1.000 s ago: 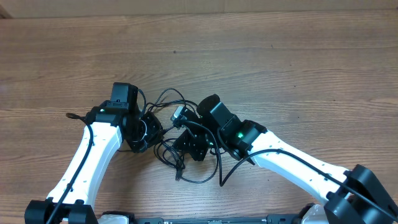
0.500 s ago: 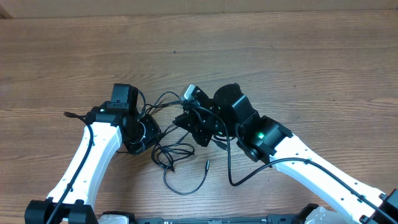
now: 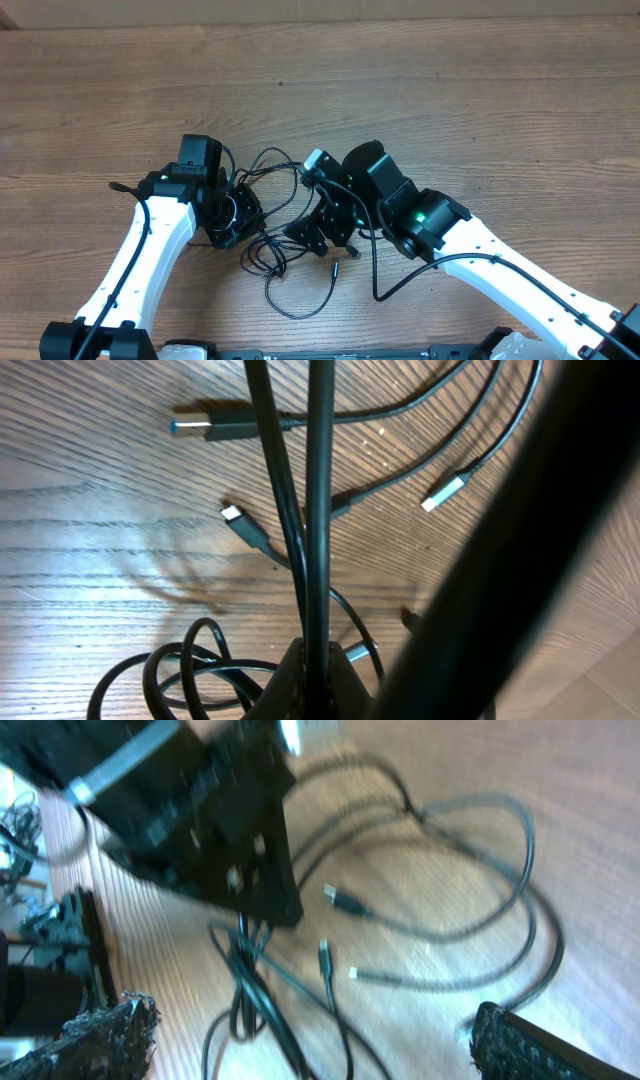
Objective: Untangle cables
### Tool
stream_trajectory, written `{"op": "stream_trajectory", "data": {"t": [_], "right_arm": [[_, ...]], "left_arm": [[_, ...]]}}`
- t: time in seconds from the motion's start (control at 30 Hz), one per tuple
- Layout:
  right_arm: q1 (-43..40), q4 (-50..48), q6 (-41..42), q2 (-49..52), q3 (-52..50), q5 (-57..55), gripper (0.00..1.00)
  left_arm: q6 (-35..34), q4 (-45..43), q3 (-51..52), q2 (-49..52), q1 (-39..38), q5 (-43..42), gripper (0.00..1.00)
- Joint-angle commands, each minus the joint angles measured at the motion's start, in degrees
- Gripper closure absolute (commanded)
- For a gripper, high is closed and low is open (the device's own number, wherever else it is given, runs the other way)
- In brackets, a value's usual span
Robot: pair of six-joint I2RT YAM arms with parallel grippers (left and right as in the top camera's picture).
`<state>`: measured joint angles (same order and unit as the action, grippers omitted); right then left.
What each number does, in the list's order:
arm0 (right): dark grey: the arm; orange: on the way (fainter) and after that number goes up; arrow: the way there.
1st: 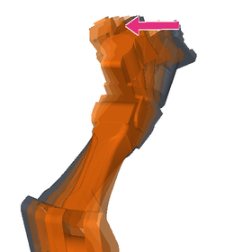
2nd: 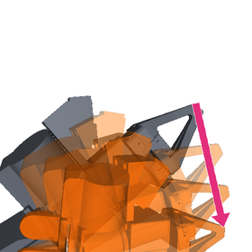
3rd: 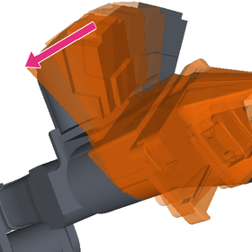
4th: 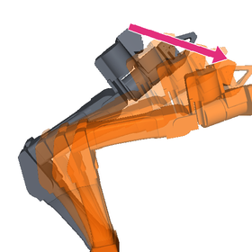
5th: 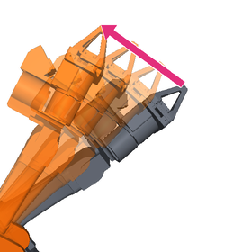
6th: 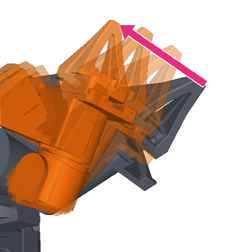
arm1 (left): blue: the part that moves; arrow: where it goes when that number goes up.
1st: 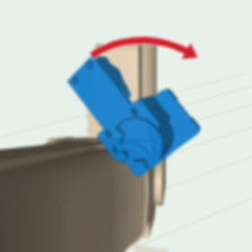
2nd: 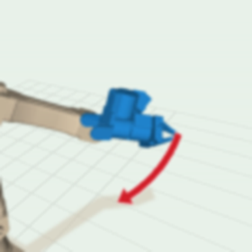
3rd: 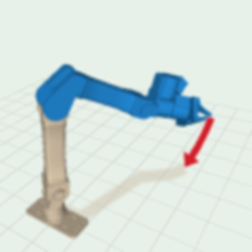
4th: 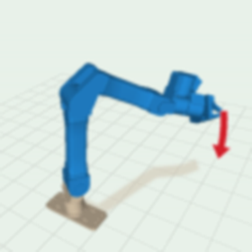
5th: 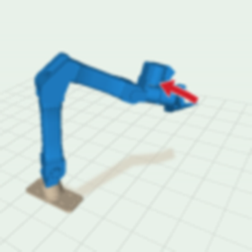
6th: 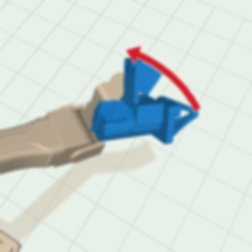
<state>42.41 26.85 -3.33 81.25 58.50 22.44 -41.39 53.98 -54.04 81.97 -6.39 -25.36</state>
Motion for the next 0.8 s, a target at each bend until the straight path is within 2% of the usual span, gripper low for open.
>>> {"op": "stream_trajectory", "data": {"t": [0.0, 0.2, 0.53, 0.63, 0.67, 0.73, 0.77], "right_arm": [[-0.1, 2.2, 0.1, -1.1, 1.6, -0.2, 0.00], [-0.1, 7.2, 0.1, -1.1, 1.6, -0.1, 0.00], [-0.1, 7.5, 0.1, -1.0, 1.6, 0.1, 0.00], [-0.1, 7.5, 0.1, -0.8, 1.6, 0.1, 0.00], [-0.1, 7.5, 0.1, -0.8, 1.6, 0.1, 0.04], [-0.1, 7.6, 0.1, -0.8, 1.6, 0.1, 0.38], [-0.1, 7.6, 0.2, -0.8, 1.6, 0.1, 0.49]], "left_arm": [[1.6, -0.7, -0.5, -0.7, -0.2, -3.6, 0.96], [2.2, -4.1, -0.5, -0.7, 0.9, -11.5, 0.96], [2.2, -7.6, -0.5, -0.7, 3.1, -20.9, 0.96], [2.2, -7.8, -0.6, -0.7, 3.9, -21.3, 0.96], [2.2, -7.8, -0.5, -0.7, 4.4, -21.3, 0.96], [2.2, -8.0, -0.5, -0.7, 5.2, -22.6, 0.96], [2.2, -8.2, -0.5, -0.7, 5.4, -23.3, 0.96]]}}
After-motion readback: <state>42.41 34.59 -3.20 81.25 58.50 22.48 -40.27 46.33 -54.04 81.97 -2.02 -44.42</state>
